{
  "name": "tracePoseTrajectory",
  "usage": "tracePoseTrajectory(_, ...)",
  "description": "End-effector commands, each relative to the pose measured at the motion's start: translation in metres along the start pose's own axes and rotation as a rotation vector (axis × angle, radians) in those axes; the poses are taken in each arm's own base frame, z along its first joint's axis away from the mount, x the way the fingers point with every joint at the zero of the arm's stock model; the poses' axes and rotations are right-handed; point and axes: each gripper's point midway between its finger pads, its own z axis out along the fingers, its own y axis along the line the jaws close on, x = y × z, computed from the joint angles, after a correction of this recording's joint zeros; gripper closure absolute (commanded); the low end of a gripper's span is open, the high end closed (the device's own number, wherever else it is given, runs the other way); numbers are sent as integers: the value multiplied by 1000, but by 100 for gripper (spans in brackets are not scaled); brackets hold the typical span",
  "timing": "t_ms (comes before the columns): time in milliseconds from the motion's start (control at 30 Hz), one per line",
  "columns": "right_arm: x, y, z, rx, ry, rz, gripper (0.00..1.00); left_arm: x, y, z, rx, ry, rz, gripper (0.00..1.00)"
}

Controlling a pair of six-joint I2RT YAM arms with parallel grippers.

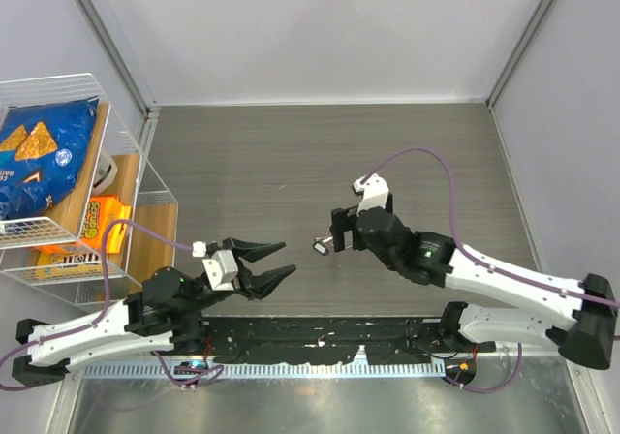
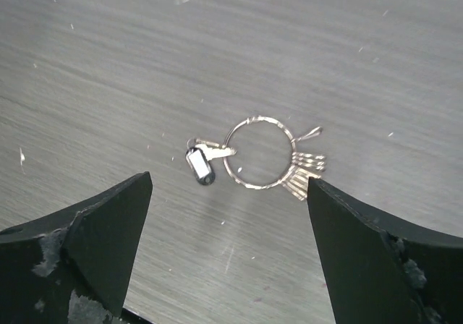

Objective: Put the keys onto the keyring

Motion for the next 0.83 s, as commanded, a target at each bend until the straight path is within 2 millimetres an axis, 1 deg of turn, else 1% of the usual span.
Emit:
tracePoseTrajectory(0, -46, -22, -31, 49, -148, -28, 5, -13, 12, 0, -63, -8, -1, 46)
tracePoseTrajectory(33, -53, -27, -35, 69, -166, -32, 4, -13, 13, 0, -70, 0, 2, 45)
tracePoseTrajectory(67, -64, -29, -44, 67, -190, -26, 4, -14, 15, 0, -80, 7, 5, 43)
tracePoseTrajectory(100, -70, -30, -49, 66, -205, -31, 5, -15, 17, 0, -89, 12, 7, 42)
tracePoseTrajectory(133, -83, -31, -60, 54, -235, -20, 5, -16, 18, 0, -94, 16, 9, 40)
tracePoseTrajectory(167, -91, -32, -66, 48, -253, -22, 5, -18, 20, -1, -102, 18, 10, 34)
tracePoseTrajectory(200, -103, -31, -74, 38, -277, -15, 4, -19, 21, -1, -106, 23, 12, 29)
tracePoseTrajectory(267, -120, -34, -86, 45, -310, -19, 4, -25, 23, -1, -117, 26, 18, 6)
tracePoseTrajectory(300, -124, -38, -88, 70, -319, -24, 5, -28, 24, -1, -121, 29, 21, 0)
tracePoseTrajectory(367, -144, -44, -100, 100, -358, -5, 5, -37, 27, -2, -131, 20, 20, 0)
tracePoseTrajectory(467, -156, -46, -108, 109, -387, -4, 4, -40, 32, -7, -150, 62, 30, 0)
tracePoseTrajectory(500, -161, -46, -111, 105, -404, -3, 4, -43, 36, -10, -174, 71, 30, 0)
tracePoseTrajectory(633, -172, -46, -121, 80, -459, 24, 5, -49, 53, -24, -268, 83, 10, 0)
tracePoseTrajectory(667, -173, -36, -123, 14, -459, -29, 5, -52, 56, -29, -282, 75, 3, 0)
tracePoseTrajectory(733, -175, -33, -125, 0, -457, -37, 5, -56, 60, -37, -302, 64, -7, 0)
tracePoseTrajectory(800, -174, -38, -124, 29, -449, -4, 4, -61, 63, -43, -315, 35, -18, 0)
